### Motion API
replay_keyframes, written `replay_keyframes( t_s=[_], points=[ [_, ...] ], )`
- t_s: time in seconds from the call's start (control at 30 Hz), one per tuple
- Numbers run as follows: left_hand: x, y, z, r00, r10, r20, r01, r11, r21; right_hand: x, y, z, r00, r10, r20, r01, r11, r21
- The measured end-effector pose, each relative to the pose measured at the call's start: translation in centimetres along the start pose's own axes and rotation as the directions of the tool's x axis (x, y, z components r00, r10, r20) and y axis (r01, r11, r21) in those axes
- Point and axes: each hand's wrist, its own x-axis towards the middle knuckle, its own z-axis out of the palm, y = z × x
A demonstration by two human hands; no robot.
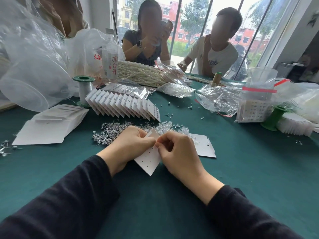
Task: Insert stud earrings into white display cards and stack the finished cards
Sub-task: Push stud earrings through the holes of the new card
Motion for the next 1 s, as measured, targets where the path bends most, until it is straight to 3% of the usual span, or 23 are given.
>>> replay_keyframes(
  t_s=[0.3,0.8,0.9,1.0],
  points=[
    [0.2,0.3,0.0,0.999,-0.036,0.034,0.04,0.992,-0.118,0.0,0.1,-0.1,0.994,0.022,-0.11,-0.019,1.0,0.024],
    [-0.4,0.4,-0.1,1.0,-0.016,0.018,0.018,0.996,-0.088,-0.4,-0.3,0.1,0.994,-0.083,-0.074,0.078,0.994,-0.074],
    [-0.6,0.9,-0.2,0.999,-0.035,0.029,0.039,0.987,-0.156,-0.4,-0.3,0.0,0.985,-0.12,-0.128,0.112,0.992,-0.065],
    [-0.5,2.2,-0.6,0.977,-0.094,0.189,0.162,0.911,-0.38,0.0,-0.1,-0.6,0.964,-0.107,-0.244,0.116,0.993,0.023]
  ],
)
